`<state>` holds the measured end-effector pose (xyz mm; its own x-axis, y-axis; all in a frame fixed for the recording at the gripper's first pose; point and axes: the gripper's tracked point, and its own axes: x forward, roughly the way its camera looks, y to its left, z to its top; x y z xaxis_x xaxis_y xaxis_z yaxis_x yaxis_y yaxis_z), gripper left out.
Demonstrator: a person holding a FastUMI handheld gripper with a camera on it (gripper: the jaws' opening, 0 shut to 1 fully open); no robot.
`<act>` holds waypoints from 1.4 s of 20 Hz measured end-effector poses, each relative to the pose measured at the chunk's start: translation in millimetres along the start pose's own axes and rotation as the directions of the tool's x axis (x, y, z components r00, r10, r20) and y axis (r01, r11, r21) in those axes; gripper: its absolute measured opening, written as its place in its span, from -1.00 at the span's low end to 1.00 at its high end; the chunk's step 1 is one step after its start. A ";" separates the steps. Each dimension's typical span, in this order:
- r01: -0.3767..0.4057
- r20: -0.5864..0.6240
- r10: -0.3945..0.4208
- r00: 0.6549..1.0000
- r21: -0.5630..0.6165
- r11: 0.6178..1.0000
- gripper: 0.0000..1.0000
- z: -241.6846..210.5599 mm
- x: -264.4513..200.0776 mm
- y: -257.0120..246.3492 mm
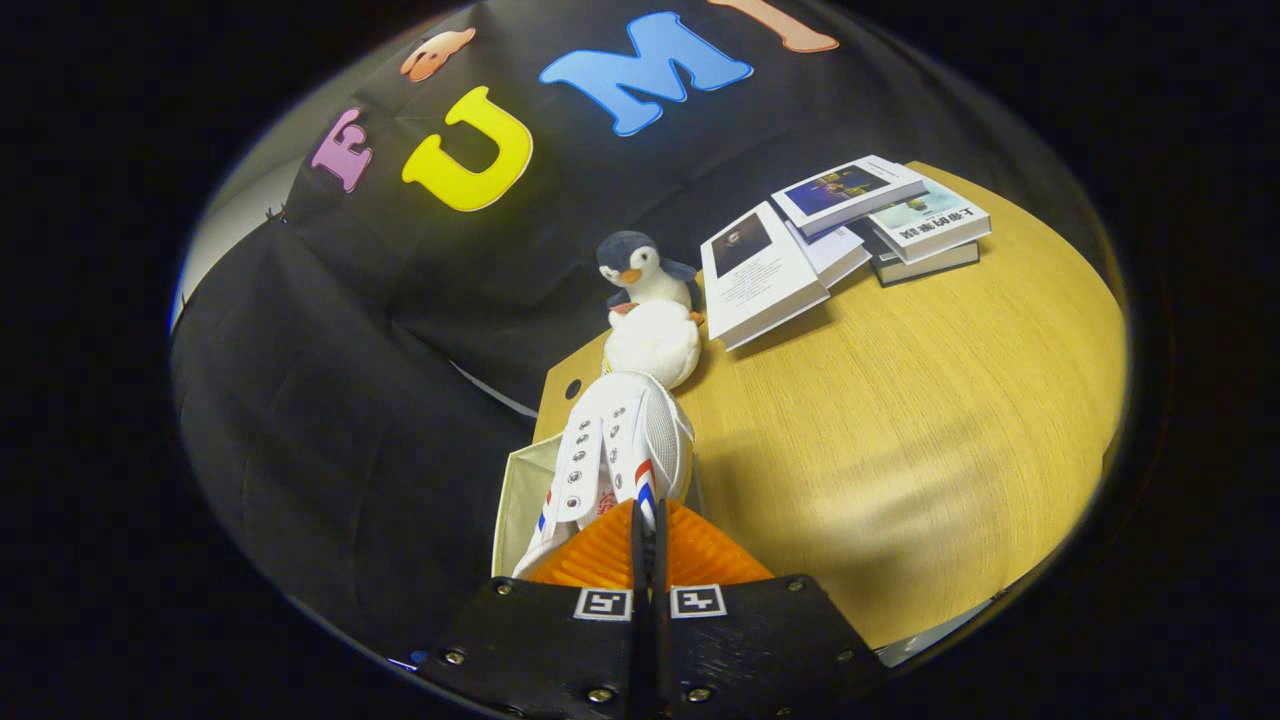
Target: Open the storage box then place both shoes into the box .Put the left shoe in first, then the right shoe, with the right side of both shoes facing outward in a uniform manner.
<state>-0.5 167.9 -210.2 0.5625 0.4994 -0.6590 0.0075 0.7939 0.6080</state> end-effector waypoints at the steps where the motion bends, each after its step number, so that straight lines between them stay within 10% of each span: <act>1: -0.003 -0.002 0.003 1.000 -0.011 1.000 -1.00 -1.5 3.1 5.5; 17: 0.052 0.030 -0.049 0.998 -0.144 0.988 -0.99 -49.8 63.7 51.7; 21: 0.007 0.056 0.001 0.998 -0.144 0.990 -0.07 -47.0 59.3 63.0; 23: 0.023 0.081 -0.009 0.997 -0.178 0.984 0.98 -37.1 50.3 61.3; 28: 0.040 0.200 0.028 0.979 -0.326 0.944 0.95 0.3 13.4 72.1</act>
<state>7.8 231.7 -175.0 0.7168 0.4419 -0.5394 -0.2405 0.8827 0.4036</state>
